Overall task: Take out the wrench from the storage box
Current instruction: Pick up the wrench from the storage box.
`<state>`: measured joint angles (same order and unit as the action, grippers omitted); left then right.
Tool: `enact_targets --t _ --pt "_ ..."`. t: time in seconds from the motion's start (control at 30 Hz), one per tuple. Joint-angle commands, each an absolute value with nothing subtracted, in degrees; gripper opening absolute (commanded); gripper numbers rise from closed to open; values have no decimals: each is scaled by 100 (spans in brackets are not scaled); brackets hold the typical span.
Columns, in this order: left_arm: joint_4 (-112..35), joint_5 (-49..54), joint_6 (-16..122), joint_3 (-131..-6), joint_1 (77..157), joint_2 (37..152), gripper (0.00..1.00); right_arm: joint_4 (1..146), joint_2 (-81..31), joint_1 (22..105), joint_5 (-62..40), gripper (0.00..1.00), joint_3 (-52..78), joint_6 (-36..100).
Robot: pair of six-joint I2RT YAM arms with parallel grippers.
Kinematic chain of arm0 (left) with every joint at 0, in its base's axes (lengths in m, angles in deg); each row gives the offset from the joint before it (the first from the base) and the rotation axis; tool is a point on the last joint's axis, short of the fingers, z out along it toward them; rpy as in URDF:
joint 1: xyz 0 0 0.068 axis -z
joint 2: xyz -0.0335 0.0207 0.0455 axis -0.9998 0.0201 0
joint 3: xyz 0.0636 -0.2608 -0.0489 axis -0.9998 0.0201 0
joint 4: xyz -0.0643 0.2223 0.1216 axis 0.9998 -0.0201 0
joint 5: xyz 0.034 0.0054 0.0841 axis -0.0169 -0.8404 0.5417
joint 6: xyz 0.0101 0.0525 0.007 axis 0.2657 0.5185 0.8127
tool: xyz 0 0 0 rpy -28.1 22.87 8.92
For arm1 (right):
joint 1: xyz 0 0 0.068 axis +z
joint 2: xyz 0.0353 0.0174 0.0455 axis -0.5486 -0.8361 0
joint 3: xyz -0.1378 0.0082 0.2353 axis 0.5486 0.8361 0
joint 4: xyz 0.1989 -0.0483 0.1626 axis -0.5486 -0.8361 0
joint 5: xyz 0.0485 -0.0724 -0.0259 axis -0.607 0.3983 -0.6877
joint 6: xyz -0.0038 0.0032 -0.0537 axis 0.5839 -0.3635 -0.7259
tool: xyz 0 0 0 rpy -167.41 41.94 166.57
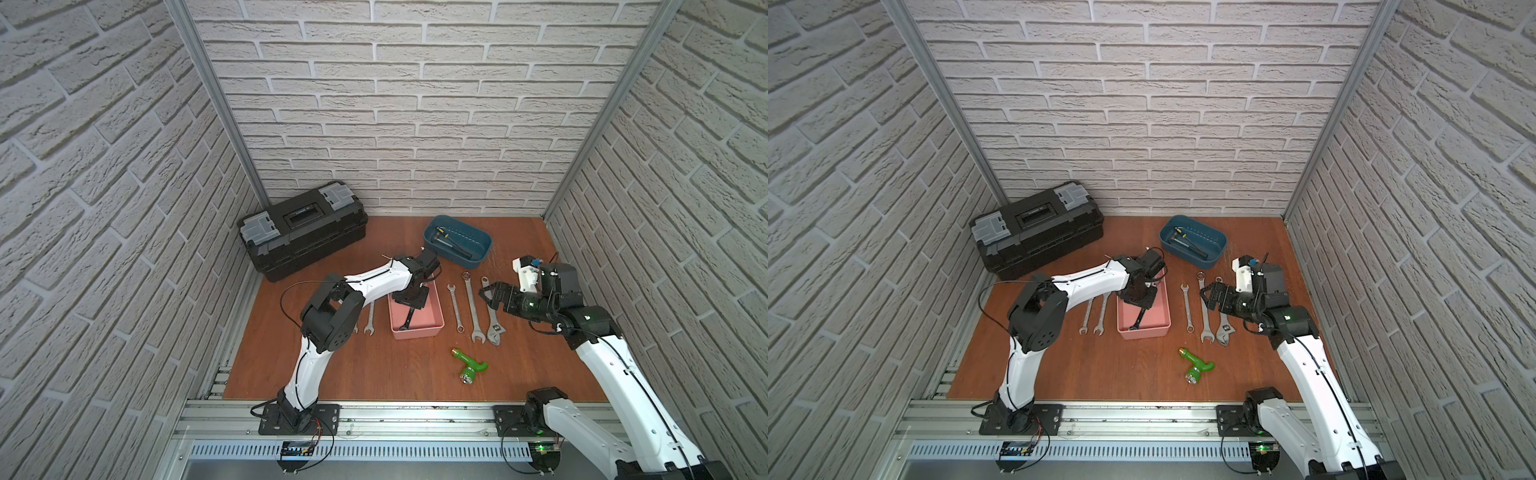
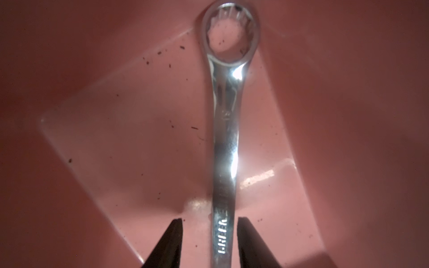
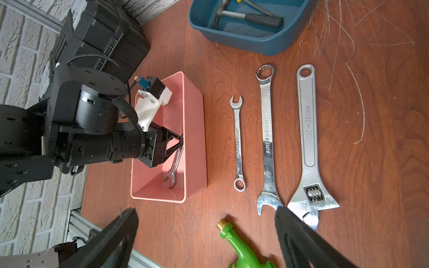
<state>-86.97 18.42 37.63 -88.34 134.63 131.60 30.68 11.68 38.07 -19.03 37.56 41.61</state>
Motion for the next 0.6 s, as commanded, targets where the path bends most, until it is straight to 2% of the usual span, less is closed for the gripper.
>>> enact_targets --t 0.0,0.27,0.57 --pt "-8626 1948 3717 -8822 13446 13314 43 3180 1232 3752 -1906 97 3694 4099" --pt "-8775 2181 3530 -8743 13504 13601 40 3151 1232 3742 -1918 97 3695 4093" --pt "-8582 1796 3223 -8167 13441 13805 26 3179 1205 3740 -1980 97 3703 4108"
